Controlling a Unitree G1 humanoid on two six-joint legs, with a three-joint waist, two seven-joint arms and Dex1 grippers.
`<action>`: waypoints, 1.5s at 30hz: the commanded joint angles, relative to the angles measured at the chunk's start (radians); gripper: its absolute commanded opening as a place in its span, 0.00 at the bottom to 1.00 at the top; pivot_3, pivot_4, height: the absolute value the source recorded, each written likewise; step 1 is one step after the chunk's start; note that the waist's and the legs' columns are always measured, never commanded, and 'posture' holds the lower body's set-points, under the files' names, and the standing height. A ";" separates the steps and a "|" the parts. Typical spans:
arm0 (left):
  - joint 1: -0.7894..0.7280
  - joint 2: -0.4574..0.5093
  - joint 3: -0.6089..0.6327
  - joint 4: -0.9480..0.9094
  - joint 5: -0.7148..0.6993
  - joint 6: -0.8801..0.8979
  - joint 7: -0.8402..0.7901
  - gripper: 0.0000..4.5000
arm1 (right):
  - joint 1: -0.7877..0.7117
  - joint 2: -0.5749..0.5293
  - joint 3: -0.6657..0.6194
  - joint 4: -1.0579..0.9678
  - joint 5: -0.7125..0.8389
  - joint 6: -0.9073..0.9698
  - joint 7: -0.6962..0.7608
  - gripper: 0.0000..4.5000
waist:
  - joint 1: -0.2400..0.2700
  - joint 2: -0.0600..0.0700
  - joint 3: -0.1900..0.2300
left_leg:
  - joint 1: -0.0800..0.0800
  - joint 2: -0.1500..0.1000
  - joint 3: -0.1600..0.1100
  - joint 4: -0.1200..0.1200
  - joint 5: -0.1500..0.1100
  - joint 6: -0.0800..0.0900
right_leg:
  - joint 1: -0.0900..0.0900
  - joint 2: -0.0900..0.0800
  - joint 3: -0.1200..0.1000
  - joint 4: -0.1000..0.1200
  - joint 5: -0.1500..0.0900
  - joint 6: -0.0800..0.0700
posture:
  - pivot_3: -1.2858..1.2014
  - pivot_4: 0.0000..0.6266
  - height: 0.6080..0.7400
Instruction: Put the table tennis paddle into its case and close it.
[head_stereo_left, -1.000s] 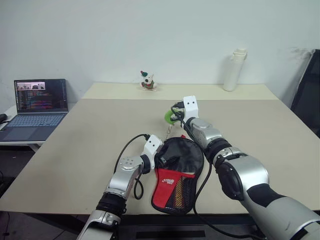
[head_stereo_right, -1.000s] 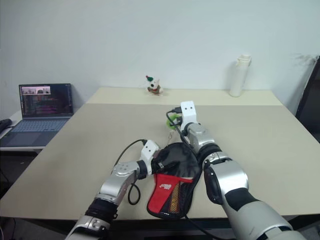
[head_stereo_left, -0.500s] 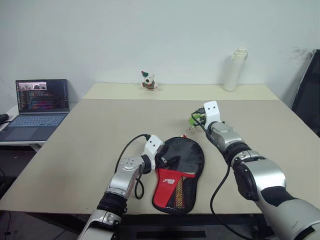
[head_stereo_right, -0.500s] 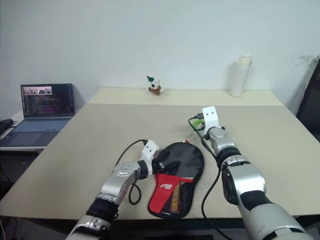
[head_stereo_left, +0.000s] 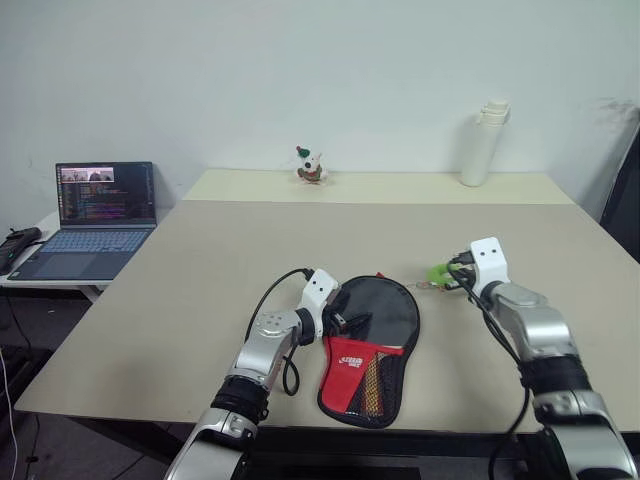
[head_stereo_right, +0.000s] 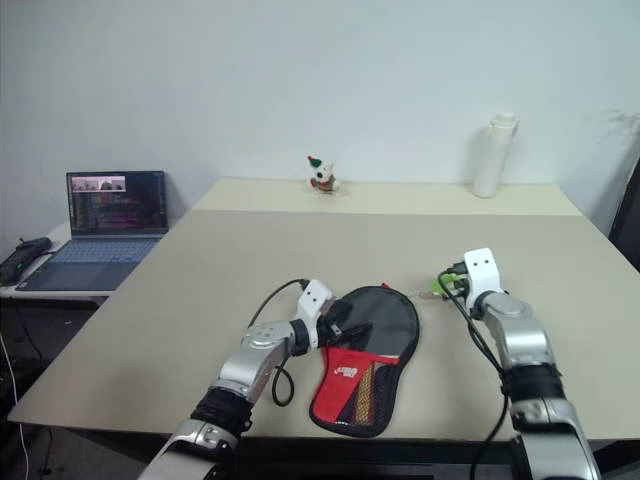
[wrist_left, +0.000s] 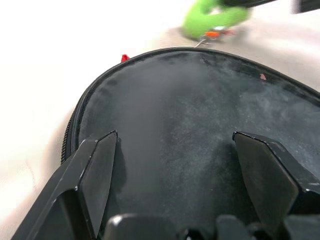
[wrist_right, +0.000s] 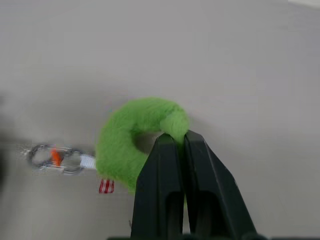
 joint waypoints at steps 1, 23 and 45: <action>0.004 -0.031 -0.040 0.091 0.027 0.008 0.010 0.89 | 0.094 -0.069 -0.035 -0.364 0.155 0.303 0.104 0.00 | 0.001 0.000 0.000 | 0.000 -0.001 -0.001 0.000 0.000 0.001 | 0.001 -0.001 -0.001 0.000 0.000 0.000 | 0.52 0.24 1.00; -0.094 -0.089 -0.030 0.226 0.053 -0.066 0.047 0.89 | 0.586 -0.390 -0.016 -0.954 0.606 0.548 0.427 0.00 | 0.008 -0.005 0.002 | -0.004 -0.020 -0.010 0.001 0.004 0.006 | 0.006 -0.021 -0.013 -0.007 -0.003 0.009 | 0.52 0.24 1.00; -0.096 -0.102 -0.030 0.233 0.064 -0.076 0.074 0.89 | 0.697 -0.483 0.028 -1.134 0.882 0.481 0.460 0.00 | 0.010 -0.006 0.003 | -0.005 -0.025 -0.029 0.000 0.002 0.002 | 0.021 -0.035 -0.033 -0.020 -0.003 0.012 | 0.52 0.24 1.00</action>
